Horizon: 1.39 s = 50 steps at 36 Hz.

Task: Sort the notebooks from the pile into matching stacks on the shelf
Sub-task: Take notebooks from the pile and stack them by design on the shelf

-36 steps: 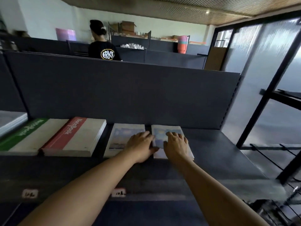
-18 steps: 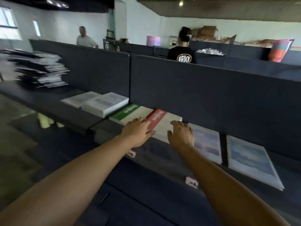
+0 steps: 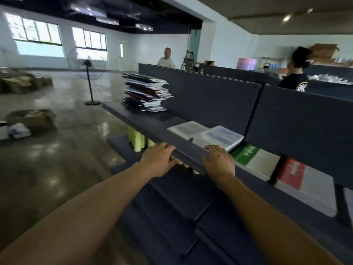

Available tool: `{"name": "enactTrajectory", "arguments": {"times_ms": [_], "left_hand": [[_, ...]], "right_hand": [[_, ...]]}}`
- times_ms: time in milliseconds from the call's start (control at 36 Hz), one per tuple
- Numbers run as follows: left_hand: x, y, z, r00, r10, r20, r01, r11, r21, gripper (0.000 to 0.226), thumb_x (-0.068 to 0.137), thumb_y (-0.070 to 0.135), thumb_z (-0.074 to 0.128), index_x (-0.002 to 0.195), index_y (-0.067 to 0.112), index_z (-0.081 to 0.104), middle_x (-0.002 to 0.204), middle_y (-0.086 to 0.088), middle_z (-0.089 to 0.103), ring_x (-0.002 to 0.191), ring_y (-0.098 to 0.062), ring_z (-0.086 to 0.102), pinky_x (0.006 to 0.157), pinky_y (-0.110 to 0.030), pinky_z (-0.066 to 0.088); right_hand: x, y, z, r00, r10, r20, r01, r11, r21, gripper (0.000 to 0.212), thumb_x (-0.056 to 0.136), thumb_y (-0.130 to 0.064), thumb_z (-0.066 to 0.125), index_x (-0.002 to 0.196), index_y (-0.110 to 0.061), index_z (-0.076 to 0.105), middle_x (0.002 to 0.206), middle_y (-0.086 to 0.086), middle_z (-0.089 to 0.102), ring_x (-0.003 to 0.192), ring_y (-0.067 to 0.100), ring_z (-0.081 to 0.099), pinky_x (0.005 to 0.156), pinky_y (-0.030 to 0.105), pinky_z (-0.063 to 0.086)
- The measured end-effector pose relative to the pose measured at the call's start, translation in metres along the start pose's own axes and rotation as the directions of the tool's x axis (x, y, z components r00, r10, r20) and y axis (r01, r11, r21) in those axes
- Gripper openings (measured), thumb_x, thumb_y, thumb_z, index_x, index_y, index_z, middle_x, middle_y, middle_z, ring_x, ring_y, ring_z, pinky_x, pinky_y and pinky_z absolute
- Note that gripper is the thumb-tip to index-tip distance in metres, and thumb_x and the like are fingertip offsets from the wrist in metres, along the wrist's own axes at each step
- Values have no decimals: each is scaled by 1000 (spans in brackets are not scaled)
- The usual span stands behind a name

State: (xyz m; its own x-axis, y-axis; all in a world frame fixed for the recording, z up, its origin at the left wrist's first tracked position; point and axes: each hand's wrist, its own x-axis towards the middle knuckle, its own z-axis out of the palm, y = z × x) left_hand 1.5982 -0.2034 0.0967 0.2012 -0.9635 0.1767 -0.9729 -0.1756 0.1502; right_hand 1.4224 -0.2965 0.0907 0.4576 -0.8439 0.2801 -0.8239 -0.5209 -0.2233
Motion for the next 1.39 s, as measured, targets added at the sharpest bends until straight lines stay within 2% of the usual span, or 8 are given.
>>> {"name": "enactTrajectory", "arguments": {"times_ms": [278,639,778,944,1083,1250,1389], "left_hand": [[36,-105,-15,997,-71,-34,72,997,31,54,98,48,42,145,23,35,146,-1,40,135,-23,36,109,-40,32],[149,-196,-33,990,-109,-93,117,988,96,52,98,51,40,142,24,38,146,-1,39,134,-24,35,110,-40,31],[205,-227,-51,982,-108,-155,128,984,122,53,98,49,40,143,23,38,145,-1,40,134,-23,37,108,-39,32],[266,-258,-53,972,-135,-191,152,986,75,49,98,46,45,140,22,41,142,-2,44,131,-22,39,104,-38,35],[315,-277,-54,963,-117,-243,131,991,41,46,96,43,49,137,23,45,139,-1,47,127,-23,44,100,-39,39],[372,-309,-64,947,-77,-311,97,994,50,48,96,39,51,139,20,43,142,-4,44,128,-26,44,101,-41,40],[416,-336,-76,945,-40,-326,54,998,33,47,98,38,48,140,20,41,143,-6,41,131,-27,38,102,-41,39]], "right_hand": [[79,-83,42,999,-48,2,48,998,34,42,97,-30,45,138,-19,44,139,3,47,128,22,42,106,37,32],[242,-119,58,997,-62,-54,63,998,28,43,96,-31,46,138,-19,44,136,7,51,124,27,46,102,38,34],[306,-134,58,995,-78,-56,80,996,30,41,97,-31,46,137,-19,45,136,7,52,125,27,46,103,39,36],[364,-149,68,994,-83,-65,83,997,-3,37,97,-32,44,129,-14,49,129,11,55,119,30,49,93,38,39],[407,-167,76,986,-107,-131,111,994,26,32,97,-28,45,125,-15,52,123,11,58,114,30,50,86,36,41],[455,-190,77,972,-116,-206,122,992,16,42,98,-37,46,133,-13,47,129,11,55,119,31,47,91,40,41],[491,-211,76,981,-151,-123,148,988,-33,61,95,-44,52,146,-19,31,144,8,44,131,29,38,102,42,36]]}}
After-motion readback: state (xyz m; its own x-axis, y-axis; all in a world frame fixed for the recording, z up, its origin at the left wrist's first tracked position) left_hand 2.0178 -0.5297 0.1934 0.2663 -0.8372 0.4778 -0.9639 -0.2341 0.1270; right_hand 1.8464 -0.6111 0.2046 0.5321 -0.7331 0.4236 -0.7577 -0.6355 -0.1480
